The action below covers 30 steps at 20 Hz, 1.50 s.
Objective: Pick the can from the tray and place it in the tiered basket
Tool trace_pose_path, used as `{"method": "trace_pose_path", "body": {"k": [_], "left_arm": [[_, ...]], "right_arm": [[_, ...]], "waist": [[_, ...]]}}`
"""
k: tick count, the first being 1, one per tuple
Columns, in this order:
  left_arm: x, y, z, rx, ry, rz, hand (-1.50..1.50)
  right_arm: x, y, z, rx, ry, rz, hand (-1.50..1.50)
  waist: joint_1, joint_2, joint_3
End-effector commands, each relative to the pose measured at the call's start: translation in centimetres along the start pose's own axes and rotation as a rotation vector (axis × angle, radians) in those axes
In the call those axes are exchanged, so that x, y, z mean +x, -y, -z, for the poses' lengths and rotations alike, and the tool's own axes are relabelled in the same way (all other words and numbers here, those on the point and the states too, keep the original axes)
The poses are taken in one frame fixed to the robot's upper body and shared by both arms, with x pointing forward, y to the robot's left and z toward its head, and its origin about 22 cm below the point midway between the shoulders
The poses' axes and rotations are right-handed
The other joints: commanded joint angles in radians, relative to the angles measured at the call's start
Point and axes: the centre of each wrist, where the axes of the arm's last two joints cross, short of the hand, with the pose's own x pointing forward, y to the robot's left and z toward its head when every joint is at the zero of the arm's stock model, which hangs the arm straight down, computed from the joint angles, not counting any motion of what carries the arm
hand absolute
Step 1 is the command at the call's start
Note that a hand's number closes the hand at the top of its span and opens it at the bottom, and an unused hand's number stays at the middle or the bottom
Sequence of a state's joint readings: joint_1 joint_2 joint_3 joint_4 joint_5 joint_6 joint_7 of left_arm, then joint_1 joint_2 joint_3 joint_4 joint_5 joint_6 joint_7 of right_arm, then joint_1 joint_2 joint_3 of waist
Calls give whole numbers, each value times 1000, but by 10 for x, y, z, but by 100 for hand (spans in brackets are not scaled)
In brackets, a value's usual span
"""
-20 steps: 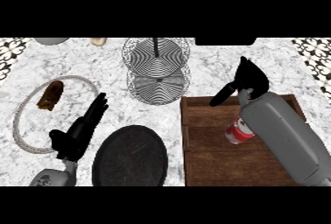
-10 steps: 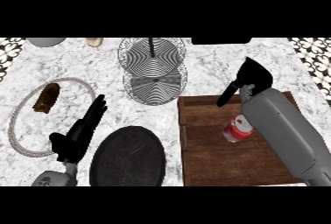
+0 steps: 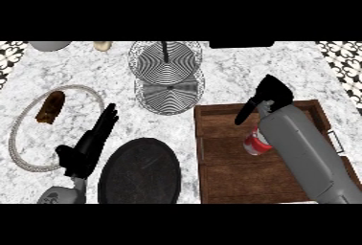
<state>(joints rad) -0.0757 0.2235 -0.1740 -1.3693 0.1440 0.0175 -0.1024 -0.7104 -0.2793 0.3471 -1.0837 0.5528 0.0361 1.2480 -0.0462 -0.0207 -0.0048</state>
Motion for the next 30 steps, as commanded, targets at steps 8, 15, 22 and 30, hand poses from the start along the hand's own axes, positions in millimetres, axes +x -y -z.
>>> {"method": "trace_pose_path", "body": {"k": [8,15,22,30], "left_arm": [[-3,1,2,14,2,-6,0],[4,13,7,-7,1,-11,0],[-1,12,7,-30,10,11,0],[13,28,19,-33,37,5,0]], "right_arm": [[-22,-25,1,19,-296,-6,-150],[-48,-36,-6,35,-327,20,-150],[-50,-39,-15,20,-342,36,-150],[-58,-49,-49,-105,-195,109,150]], "waist": [[-7,4,1],[5,8,2],[28,15,3],[42,19,4]]}}
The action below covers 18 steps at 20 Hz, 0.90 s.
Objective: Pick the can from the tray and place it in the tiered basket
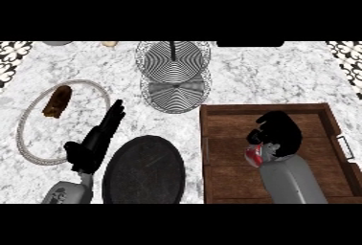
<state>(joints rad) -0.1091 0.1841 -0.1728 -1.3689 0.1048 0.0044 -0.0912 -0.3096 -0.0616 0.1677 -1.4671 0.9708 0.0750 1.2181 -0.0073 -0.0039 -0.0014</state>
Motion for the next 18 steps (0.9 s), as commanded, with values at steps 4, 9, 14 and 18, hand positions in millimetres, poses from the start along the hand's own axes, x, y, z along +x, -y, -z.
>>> {"method": "trace_pose_path", "body": {"k": [4,9,14,18], "left_arm": [[-13,-4,-14,-10,-6,1,0],[0,-18,10,0,-9,5,0],[-18,-14,-12,16,-33,-4,0],[-11,-17,-6,6,-27,-3,0]], "right_arm": [[6,0,-7,-49,-135,2,150],[-9,-5,-29,-81,-124,-16,150],[-60,-53,-86,-84,-117,-69,150],[-71,-36,-113,-221,-103,-16,150]], "waist": [[9,2,1],[-2,0,1],[-19,-15,-1],[-23,-10,-1]]}}
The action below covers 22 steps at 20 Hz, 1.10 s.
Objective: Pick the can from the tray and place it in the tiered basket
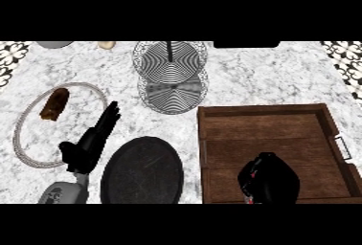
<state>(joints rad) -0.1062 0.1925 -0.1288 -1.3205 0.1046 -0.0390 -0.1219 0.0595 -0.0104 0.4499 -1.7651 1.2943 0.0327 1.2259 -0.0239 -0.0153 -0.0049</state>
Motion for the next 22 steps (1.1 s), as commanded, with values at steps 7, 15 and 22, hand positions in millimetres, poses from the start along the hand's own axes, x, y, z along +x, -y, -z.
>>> {"method": "trace_pose_path", "body": {"k": [7,15,22], "left_arm": [[8,3,3,3,7,7,0],[11,1,7,-30,6,5,0],[15,13,14,-68,25,29,0]], "right_arm": [[3,72,-73,-233,46,470,150],[24,111,-83,-387,140,456,150],[64,139,-55,-419,138,534,150]], "waist": [[8,1,3],[35,15,1],[70,22,1]]}}
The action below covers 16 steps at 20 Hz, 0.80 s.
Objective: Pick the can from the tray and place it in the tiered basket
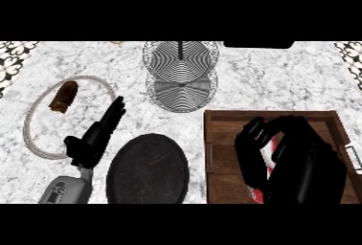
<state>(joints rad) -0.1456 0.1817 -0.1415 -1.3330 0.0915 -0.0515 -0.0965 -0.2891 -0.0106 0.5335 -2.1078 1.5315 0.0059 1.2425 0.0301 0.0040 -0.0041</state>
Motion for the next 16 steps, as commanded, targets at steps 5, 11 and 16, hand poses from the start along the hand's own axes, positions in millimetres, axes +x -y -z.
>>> {"method": "trace_pose_path", "body": {"k": [5,11,16], "left_arm": [[1,19,6,-39,4,-8,0],[6,20,11,-63,15,-8,0],[8,14,14,-62,29,-3,0]], "right_arm": [[49,-4,60,12,-274,24,150],[92,-15,111,70,-299,30,150],[122,-36,140,133,-313,16,150]], "waist": [[36,7,0],[58,13,1],[61,15,1]]}}
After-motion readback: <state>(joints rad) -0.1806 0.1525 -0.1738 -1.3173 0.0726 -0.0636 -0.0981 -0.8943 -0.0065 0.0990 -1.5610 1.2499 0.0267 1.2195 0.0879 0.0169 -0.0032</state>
